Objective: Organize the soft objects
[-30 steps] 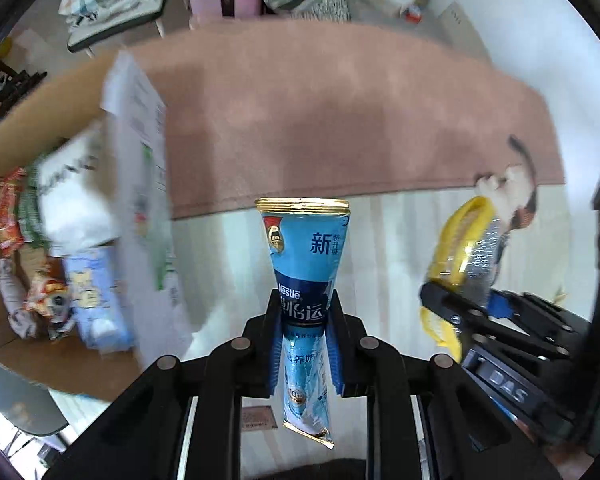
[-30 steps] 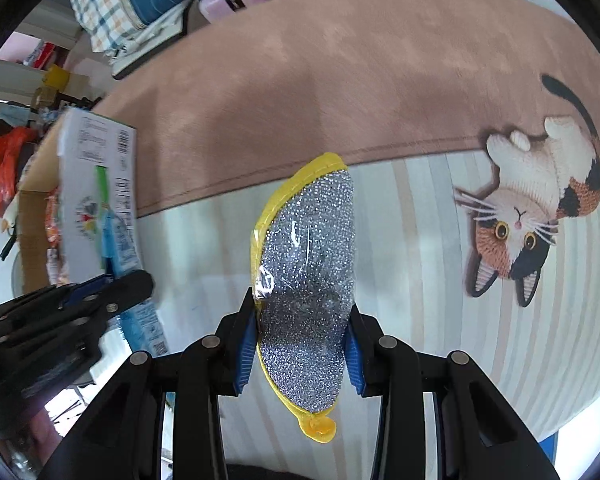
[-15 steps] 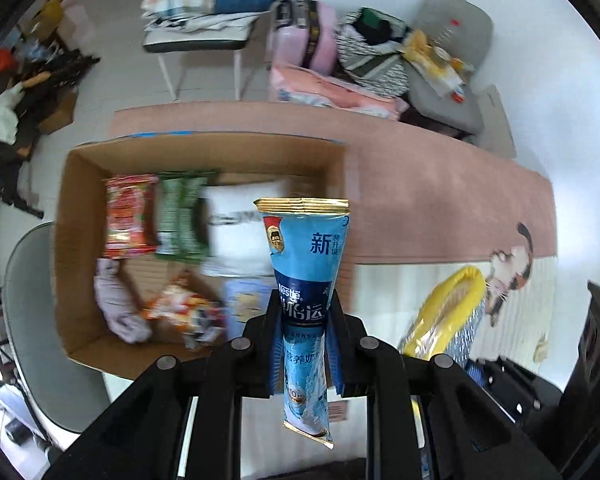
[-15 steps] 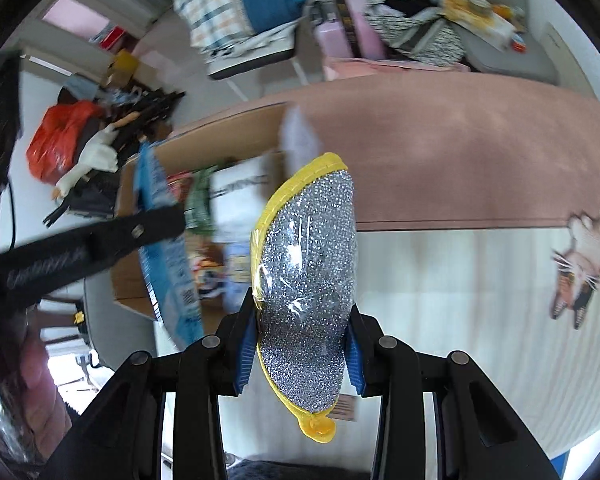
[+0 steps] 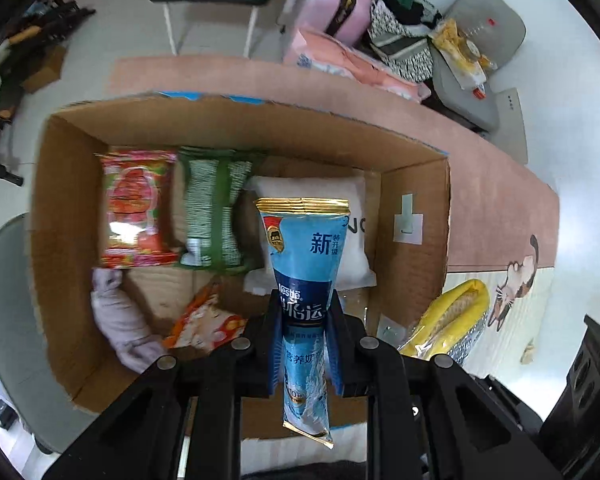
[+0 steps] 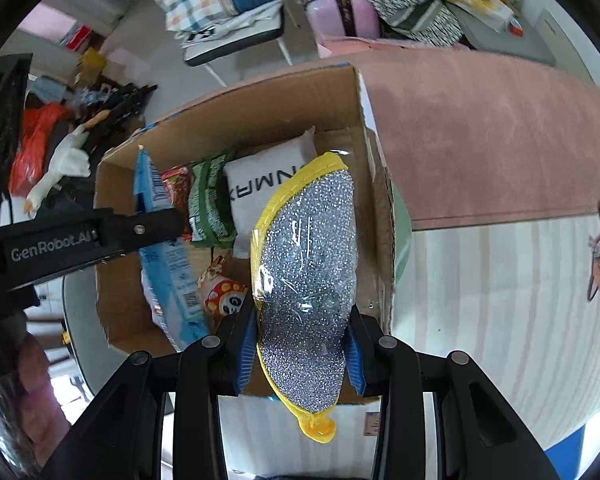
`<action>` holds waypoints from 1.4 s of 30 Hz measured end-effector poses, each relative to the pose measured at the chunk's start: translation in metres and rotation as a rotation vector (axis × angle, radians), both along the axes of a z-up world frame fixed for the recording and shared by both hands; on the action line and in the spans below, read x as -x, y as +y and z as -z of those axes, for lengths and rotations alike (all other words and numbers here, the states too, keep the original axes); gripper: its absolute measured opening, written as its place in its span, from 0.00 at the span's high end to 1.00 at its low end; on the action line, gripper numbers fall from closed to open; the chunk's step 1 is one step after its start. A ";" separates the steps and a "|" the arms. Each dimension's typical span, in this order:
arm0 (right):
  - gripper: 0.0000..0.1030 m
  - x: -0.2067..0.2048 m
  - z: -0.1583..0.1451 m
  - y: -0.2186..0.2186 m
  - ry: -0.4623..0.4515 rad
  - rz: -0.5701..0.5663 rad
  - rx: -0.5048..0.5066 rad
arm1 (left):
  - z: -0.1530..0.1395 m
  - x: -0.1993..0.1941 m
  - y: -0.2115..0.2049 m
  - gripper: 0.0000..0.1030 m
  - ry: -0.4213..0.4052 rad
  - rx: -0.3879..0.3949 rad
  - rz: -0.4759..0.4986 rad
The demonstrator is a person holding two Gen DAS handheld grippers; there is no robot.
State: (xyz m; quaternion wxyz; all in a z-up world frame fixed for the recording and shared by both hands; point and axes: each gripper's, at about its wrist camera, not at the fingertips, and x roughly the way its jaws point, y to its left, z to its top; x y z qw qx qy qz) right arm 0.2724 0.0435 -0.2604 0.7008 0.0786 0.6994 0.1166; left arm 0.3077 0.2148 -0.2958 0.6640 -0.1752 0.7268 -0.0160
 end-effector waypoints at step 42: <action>0.00 -0.010 0.027 0.038 -0.019 0.009 0.158 | -0.004 0.019 0.049 0.03 -0.063 -0.120 0.036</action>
